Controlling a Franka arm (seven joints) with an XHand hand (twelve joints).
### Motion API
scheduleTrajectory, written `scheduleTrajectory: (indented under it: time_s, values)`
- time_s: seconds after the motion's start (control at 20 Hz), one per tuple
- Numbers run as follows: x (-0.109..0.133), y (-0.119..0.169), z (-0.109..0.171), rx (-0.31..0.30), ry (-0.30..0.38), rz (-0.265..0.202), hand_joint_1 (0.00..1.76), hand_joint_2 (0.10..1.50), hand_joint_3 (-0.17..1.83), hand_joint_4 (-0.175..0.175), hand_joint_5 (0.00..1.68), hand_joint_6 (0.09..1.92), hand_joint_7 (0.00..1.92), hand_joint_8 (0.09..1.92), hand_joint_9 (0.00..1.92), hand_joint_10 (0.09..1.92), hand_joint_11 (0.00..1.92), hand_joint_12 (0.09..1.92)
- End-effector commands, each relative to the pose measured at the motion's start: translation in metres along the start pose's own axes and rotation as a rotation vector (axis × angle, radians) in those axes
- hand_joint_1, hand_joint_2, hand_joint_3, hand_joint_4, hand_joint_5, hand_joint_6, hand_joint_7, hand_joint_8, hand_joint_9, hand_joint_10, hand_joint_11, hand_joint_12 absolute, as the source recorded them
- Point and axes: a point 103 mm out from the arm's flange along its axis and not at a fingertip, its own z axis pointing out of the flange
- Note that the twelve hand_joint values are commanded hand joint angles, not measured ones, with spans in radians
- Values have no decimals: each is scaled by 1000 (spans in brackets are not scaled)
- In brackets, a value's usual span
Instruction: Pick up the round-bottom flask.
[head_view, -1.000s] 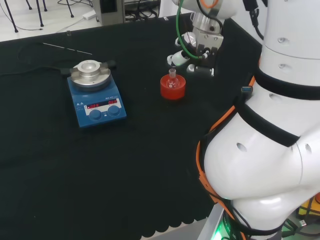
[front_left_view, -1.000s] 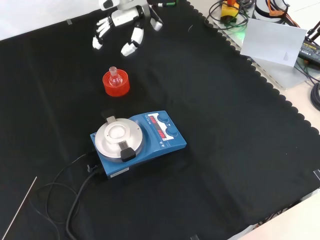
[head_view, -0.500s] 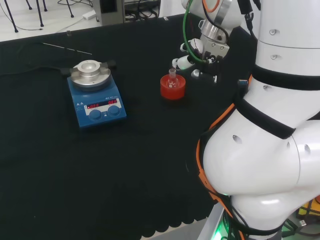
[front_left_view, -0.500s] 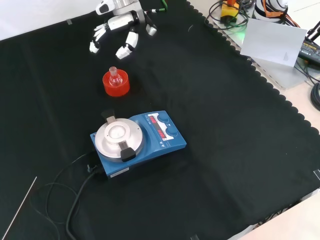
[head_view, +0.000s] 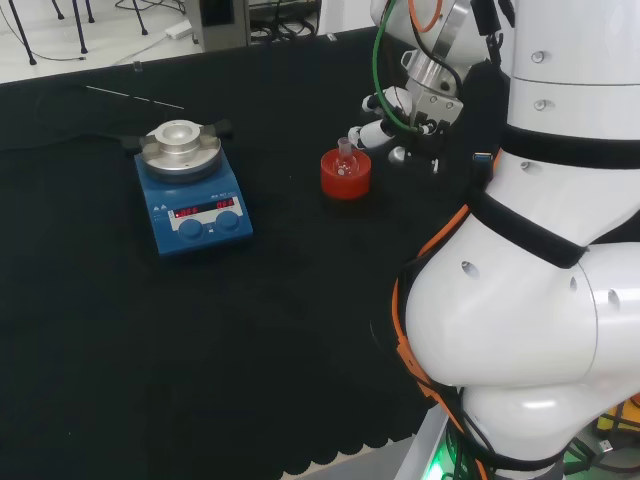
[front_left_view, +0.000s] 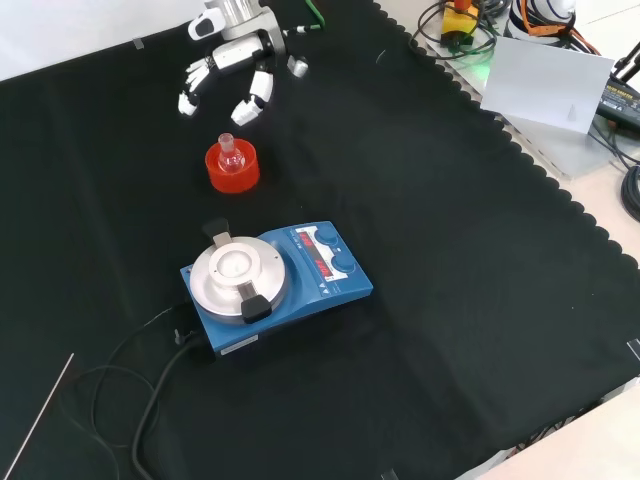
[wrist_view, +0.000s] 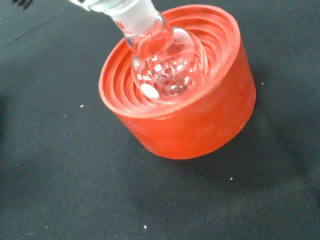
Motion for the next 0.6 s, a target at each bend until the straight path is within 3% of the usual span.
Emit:
scheduleTrajectory:
  time_s: [0.05,0.6]
  values:
    - [-6,7,7,-23,14,-16,828,662,735,-40,470,87,203,622,343,646,0,1336]
    - [-7,20,20,-40,36,-48,875,629,761,-36,519,87,200,611,353,639,3,1362]
